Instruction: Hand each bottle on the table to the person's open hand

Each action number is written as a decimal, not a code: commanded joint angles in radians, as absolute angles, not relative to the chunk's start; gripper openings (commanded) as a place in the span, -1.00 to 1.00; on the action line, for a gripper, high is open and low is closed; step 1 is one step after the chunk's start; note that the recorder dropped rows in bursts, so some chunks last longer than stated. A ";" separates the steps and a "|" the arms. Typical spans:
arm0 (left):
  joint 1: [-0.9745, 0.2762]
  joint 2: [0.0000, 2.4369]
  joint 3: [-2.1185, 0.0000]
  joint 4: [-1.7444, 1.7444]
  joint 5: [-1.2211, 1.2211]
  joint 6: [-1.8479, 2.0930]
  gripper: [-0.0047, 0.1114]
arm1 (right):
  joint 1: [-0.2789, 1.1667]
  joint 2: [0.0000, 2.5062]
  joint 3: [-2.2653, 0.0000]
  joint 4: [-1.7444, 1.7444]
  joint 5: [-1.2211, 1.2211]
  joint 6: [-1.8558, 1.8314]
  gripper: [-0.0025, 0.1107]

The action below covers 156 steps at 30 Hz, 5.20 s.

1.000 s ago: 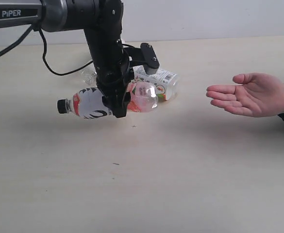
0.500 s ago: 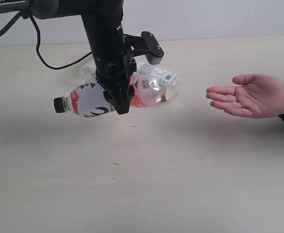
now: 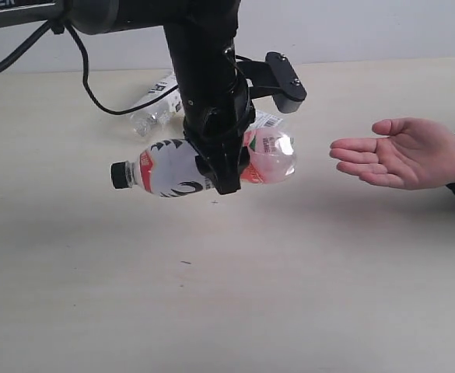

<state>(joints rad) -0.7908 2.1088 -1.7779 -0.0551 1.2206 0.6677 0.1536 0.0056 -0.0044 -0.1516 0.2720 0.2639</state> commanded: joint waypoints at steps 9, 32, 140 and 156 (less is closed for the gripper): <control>-0.876 2.090 -1.798 0.013 1.221 0.421 -0.92 | 0.157 0.000 0.000 -0.156 0.264 0.264 -0.96; -0.958 2.090 -2.143 -0.143 1.105 -0.322 -0.92 | 0.157 0.000 0.000 -0.156 0.264 0.264 -0.96; -0.848 2.166 -2.143 -0.070 1.097 -0.173 0.42 | 0.157 0.000 0.000 -0.156 0.264 0.264 -0.96; -0.837 2.156 -2.143 0.128 1.197 0.206 -0.91 | 0.157 0.000 0.000 -0.156 0.264 0.264 -0.96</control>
